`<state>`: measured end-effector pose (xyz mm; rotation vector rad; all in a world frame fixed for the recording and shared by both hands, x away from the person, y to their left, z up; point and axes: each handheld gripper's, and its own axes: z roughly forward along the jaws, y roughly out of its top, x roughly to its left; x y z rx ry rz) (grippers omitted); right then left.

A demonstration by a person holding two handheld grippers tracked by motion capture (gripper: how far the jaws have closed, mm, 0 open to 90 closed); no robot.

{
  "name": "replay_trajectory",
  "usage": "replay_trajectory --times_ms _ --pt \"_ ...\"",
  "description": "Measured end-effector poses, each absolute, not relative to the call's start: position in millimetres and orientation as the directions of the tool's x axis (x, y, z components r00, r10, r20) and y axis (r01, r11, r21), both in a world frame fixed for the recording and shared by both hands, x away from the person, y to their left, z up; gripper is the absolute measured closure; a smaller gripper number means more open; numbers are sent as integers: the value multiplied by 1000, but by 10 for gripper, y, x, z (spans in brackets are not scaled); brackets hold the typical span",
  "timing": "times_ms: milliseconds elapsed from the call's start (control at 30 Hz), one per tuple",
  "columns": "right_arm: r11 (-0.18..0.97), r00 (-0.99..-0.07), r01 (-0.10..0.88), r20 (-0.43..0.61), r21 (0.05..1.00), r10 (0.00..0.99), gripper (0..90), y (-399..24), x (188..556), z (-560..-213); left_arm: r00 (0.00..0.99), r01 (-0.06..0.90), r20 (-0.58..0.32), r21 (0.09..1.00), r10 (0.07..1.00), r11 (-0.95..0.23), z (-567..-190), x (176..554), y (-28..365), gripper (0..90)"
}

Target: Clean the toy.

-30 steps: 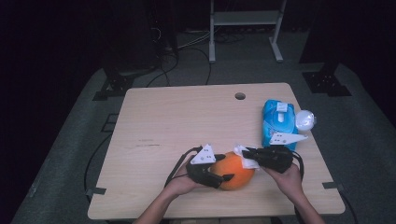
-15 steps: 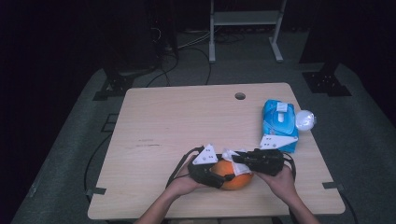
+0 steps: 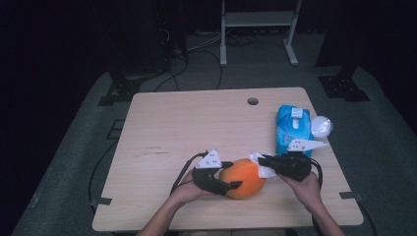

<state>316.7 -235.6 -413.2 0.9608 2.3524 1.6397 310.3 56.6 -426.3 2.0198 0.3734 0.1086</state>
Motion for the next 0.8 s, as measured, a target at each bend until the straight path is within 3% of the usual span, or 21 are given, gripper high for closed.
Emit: replay_trajectory --times_ms 267,433,533,567,700,800 --pt "293 -864 329 160 898 478 812 -1964 3008 -3981 951 178 -42 883 305 -434 -4223 3041 472 268" --pt "265 -852 358 197 895 484 812 -2074 3063 -4021 954 171 -50 902 297 -397 -4228 3121 575 135" --pt "243 -841 369 211 897 498 812 -2163 3088 -4030 950 222 -109 897 294 -384 -4306 3179 597 105" --pt "238 -838 373 215 897 502 812 -2179 3094 -4032 953 225 -118 893 280 -391 -4338 3182 584 114" --pt "242 -829 370 201 897 522 815 -2190 3087 -4019 955 207 -96 892 280 -401 -4305 3133 548 291" --pt "237 -844 352 197 905 499 820 -2123 3043 -3965 954 208 -97 897 285 -391 -4252 3107 524 351"
